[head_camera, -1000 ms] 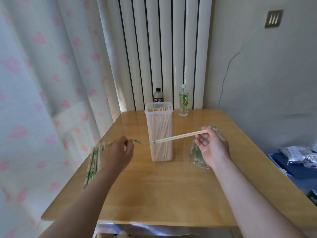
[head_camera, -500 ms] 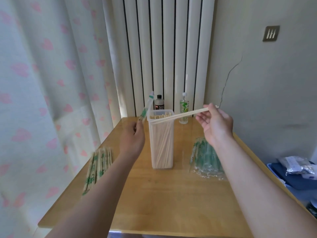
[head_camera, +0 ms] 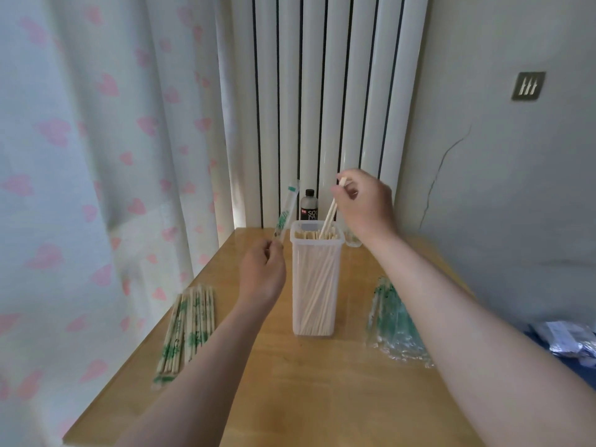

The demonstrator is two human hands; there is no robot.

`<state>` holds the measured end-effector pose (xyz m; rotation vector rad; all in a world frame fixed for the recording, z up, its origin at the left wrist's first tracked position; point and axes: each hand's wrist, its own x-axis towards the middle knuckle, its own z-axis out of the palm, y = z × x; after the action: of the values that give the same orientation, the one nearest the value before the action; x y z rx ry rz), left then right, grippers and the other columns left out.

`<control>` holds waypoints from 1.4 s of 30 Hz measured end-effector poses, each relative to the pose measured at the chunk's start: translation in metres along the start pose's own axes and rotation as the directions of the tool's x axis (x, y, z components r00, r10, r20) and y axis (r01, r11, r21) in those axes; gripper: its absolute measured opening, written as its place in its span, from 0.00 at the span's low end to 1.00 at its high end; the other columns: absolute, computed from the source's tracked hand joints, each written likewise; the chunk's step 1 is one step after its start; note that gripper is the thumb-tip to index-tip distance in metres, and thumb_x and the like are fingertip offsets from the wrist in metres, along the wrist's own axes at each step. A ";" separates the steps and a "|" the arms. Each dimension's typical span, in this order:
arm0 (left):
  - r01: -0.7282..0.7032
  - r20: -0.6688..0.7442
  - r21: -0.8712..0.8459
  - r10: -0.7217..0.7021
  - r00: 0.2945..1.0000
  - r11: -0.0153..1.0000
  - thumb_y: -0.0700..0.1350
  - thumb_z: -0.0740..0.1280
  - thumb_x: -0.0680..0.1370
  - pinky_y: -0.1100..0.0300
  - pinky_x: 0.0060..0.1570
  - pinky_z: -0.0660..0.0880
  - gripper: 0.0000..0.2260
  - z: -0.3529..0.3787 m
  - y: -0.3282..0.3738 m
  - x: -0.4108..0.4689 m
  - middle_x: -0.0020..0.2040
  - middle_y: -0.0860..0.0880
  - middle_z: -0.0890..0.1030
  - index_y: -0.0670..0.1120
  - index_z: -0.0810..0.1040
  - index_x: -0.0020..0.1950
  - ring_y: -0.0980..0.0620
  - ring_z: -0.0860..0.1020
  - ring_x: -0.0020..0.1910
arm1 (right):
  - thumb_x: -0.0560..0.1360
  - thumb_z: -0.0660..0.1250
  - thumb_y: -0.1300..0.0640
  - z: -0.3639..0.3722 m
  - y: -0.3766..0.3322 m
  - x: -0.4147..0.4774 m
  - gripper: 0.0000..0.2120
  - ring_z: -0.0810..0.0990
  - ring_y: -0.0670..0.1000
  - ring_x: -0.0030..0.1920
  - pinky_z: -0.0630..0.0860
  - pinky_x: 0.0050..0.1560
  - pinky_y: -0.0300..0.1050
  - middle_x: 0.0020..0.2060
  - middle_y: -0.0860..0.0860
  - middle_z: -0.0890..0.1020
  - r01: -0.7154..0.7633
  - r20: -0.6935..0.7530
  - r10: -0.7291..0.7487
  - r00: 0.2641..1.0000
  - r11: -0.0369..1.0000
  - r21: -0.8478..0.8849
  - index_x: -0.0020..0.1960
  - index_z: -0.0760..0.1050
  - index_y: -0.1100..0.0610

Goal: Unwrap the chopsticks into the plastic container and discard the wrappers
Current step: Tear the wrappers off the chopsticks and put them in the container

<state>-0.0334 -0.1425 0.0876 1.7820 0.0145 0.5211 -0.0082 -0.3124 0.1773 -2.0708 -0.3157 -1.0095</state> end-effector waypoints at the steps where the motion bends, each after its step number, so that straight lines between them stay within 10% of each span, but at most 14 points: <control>1: 0.001 0.004 0.001 -0.001 1.000 1.000 0.48 0.58 0.84 0.52 0.34 0.69 0.13 0.000 -0.002 0.001 0.34 0.47 0.74 0.42 0.76 0.45 0.50 0.71 0.33 | 0.80 0.69 0.58 0.006 -0.001 -0.003 0.08 0.83 0.52 0.41 0.82 0.47 0.49 0.41 0.52 0.84 0.013 0.043 -0.012 0.999 1.000 -0.024 0.58 0.81 0.58; 11: 0.011 0.035 -0.006 -0.010 0.999 1.000 0.47 0.59 0.84 0.50 0.38 0.74 0.11 -0.008 -0.017 -0.001 0.38 0.47 0.78 0.44 0.78 0.48 0.49 0.75 0.37 | 0.84 0.62 0.54 0.045 0.017 -0.008 0.20 0.77 0.52 0.34 0.72 0.37 0.47 0.40 0.64 0.82 0.023 0.534 0.129 0.836 0.963 -0.268 0.45 0.78 0.70; 20: 0.000 0.064 0.013 -0.001 0.998 1.000 0.48 0.58 0.84 0.42 0.46 0.78 0.11 0.002 -0.016 -0.005 0.43 0.43 0.81 0.47 0.79 0.49 0.43 0.79 0.44 | 0.85 0.58 0.50 0.046 0.022 -0.003 0.24 0.71 0.53 0.31 0.67 0.39 0.47 0.29 0.53 0.70 -0.075 0.607 0.234 0.759 0.958 -0.275 0.36 0.71 0.63; 24: 0.008 0.187 -0.045 0.000 0.982 0.999 0.45 0.58 0.84 0.61 0.34 0.74 0.11 0.008 -0.011 -0.014 0.39 0.45 0.81 0.45 0.80 0.51 0.53 0.78 0.36 | 0.86 0.56 0.52 0.039 0.027 -0.015 0.19 0.80 0.43 0.36 0.75 0.38 0.41 0.46 0.50 0.85 -0.131 0.346 0.147 0.927 0.989 -0.069 0.49 0.81 0.60; 27: 0.034 0.363 -0.060 -0.010 0.932 0.998 0.42 0.60 0.83 0.59 0.35 0.77 0.10 0.017 -0.007 -0.024 0.37 0.44 0.84 0.44 0.80 0.51 0.52 0.80 0.34 | 0.85 0.57 0.57 0.014 0.037 -0.022 0.17 0.79 0.44 0.37 0.72 0.36 0.35 0.38 0.48 0.82 -0.160 0.001 0.160 0.987 0.985 0.063 0.43 0.79 0.58; 34: 0.167 0.655 0.011 -0.133 0.744 0.986 0.44 0.60 0.85 0.60 0.32 0.76 0.09 0.081 -0.011 -0.056 0.37 0.42 0.83 0.43 0.74 0.47 0.46 0.80 0.34 | 0.79 0.54 0.49 -0.057 0.142 -0.070 0.22 0.79 0.60 0.39 0.77 0.43 0.51 0.32 0.58 0.82 -0.389 -0.296 0.368 0.881 0.921 -0.012 0.39 0.76 0.64; 42: 0.159 0.451 0.229 -0.249 0.857 0.960 0.46 0.65 0.80 0.55 0.42 0.75 0.11 0.176 -0.045 -0.030 0.34 0.48 0.78 0.45 0.79 0.39 0.45 0.77 0.38 | 0.82 0.58 0.58 -0.098 0.249 -0.165 0.18 0.73 0.64 0.37 0.66 0.36 0.54 0.31 0.57 0.71 -0.691 -0.233 0.653 0.721 0.649 -0.317 0.33 0.64 0.58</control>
<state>0.0136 -0.3000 0.0045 2.0216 -0.0916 -0.0888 -0.0400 -0.5301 -0.0475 -2.1850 0.7414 -0.7195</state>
